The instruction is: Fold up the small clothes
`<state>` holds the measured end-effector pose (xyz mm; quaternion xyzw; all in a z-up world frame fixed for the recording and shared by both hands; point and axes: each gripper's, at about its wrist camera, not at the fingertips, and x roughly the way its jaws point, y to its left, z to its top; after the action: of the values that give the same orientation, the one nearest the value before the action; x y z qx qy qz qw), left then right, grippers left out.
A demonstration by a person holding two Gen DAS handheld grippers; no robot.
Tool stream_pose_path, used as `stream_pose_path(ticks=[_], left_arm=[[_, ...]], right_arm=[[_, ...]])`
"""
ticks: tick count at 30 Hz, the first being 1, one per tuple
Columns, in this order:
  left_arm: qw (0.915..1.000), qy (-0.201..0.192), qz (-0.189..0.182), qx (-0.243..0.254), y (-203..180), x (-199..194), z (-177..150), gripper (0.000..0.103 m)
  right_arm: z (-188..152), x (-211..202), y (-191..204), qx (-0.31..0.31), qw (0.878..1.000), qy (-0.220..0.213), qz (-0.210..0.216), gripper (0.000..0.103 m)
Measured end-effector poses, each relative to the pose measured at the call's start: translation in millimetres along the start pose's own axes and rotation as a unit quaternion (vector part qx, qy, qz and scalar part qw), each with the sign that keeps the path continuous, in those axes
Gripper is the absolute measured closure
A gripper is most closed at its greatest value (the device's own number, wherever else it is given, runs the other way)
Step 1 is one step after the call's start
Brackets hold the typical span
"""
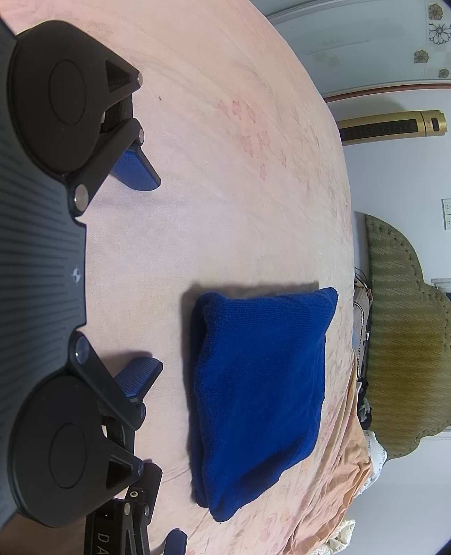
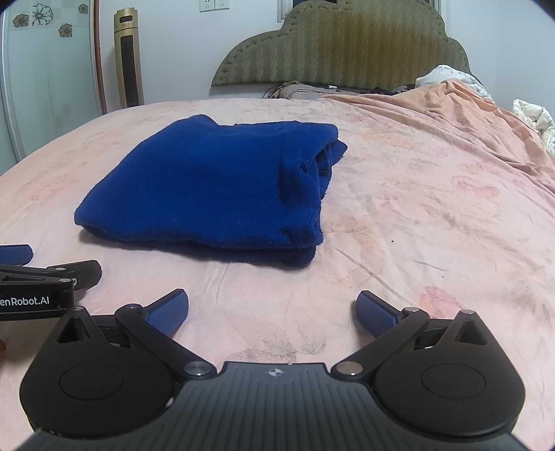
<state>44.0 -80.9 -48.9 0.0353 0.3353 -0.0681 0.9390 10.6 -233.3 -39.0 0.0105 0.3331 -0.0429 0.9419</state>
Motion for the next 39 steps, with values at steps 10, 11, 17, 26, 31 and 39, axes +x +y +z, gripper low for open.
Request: stream_pose_path(ticks=[10, 11, 17, 26, 31, 39], left_arm=[[1.0000, 0.000, 0.000, 0.000, 0.6, 0.0, -0.2, 0.000], [1.0000, 0.000, 0.000, 0.000, 0.6, 0.1, -0.2, 0.000], [1.0000, -0.001, 0.001, 0.001, 0.5, 0.1, -0.3, 0.000], [1.0000, -0.002, 0.006, 0.001, 2.8, 0.6, 1.7, 0.000], [1.0000, -0.002, 0.006, 0.000, 2.6, 0.3, 1.8, 0.000], [1.0000, -0.002, 0.005, -0.006, 2.3, -1.3, 0.2, 0.000]], right_arm=[[0.0, 0.2, -0.2, 0.001, 1.000, 0.000, 0.001, 0.000], [0.0, 0.3, -0.2, 0.001, 1.000, 0.000, 0.000, 0.000], [-0.1, 0.1, -0.3, 0.001, 1.000, 0.000, 0.000, 0.000], [-0.1, -0.3, -0.9, 0.002, 1.000, -0.001, 0.000, 0.000], [-0.1, -0.4, -1.0, 0.001, 1.000, 0.000, 0.000, 0.000], [0.0, -1.3, -1.6, -0.001, 1.000, 0.001, -0.003, 0.000]])
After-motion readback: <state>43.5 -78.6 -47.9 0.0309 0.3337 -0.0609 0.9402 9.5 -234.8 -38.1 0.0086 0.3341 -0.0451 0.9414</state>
